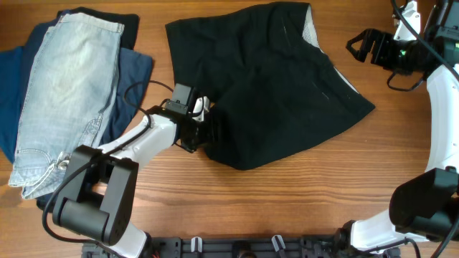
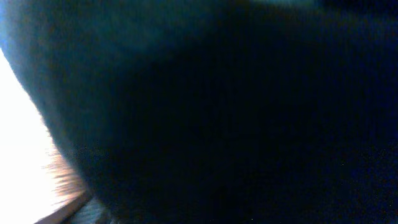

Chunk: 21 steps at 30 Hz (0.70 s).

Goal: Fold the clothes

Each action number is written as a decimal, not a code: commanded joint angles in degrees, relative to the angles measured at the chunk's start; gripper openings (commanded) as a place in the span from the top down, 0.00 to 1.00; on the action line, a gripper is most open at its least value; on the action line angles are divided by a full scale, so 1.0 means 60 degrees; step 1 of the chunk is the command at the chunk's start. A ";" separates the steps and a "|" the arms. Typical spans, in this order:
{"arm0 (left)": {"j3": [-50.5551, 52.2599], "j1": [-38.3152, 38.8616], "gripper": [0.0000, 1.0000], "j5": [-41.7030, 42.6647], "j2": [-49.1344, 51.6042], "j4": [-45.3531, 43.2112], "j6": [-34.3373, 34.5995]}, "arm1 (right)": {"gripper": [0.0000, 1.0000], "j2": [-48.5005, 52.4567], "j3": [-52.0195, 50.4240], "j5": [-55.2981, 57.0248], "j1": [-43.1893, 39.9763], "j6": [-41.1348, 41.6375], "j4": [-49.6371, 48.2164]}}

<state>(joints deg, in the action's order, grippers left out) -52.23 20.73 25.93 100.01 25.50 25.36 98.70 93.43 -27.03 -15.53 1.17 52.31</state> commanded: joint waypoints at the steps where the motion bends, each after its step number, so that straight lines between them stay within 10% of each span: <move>1: 0.0153 0.0051 0.87 0.0208 0.0011 0.0004 0.0098 | 0.00 0.0142 -0.0029 -0.0226 -0.0011 -0.0168 0.0076; 9: -0.0233 -0.0758 0.96 0.0055 -0.1461 0.0543 -0.0015 | 0.00 0.0142 -0.0029 -0.0226 -0.0011 -0.0168 0.0087; 17: -0.2182 -0.0532 0.96 -0.3242 -0.3293 0.2827 -0.1231 | 0.00 0.0142 -0.0029 -0.0226 -0.0011 -0.0164 0.0146; 20: -0.2182 -0.0350 0.87 -0.3898 -0.3067 0.3016 -0.1228 | 0.00 0.0142 -0.0029 -0.0226 -0.0011 -0.0164 0.0200; 21: -0.2182 -0.0346 0.69 -0.4007 -0.2991 0.3096 -0.1231 | 0.00 0.0142 -0.0029 -0.0226 -0.0011 -0.0164 0.0219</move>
<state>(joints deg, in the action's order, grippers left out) -65.58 17.76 8.93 80.03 42.87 19.55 98.70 93.41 -27.03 -15.53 1.17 53.25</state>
